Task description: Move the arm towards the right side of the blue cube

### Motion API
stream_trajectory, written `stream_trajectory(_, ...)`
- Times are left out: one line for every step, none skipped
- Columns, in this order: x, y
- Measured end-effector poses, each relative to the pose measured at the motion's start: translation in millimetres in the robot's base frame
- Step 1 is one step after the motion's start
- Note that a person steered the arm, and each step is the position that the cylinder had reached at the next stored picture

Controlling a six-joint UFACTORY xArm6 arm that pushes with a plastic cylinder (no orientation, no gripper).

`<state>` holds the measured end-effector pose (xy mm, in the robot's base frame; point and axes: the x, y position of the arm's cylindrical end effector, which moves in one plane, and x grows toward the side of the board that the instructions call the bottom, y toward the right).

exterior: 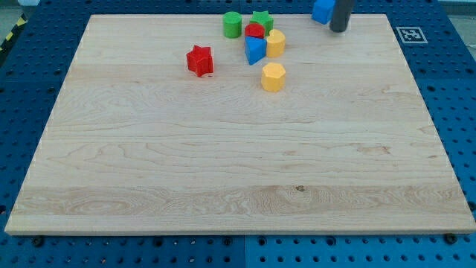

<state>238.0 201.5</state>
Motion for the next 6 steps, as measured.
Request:
stream_trajectory(-6,31)
stream_trajectory(-38,41)
stream_trajectory(-47,33)
stream_trajectory(-47,30)
stream_trajectory(-47,18)
stream_trajectory(-47,3)
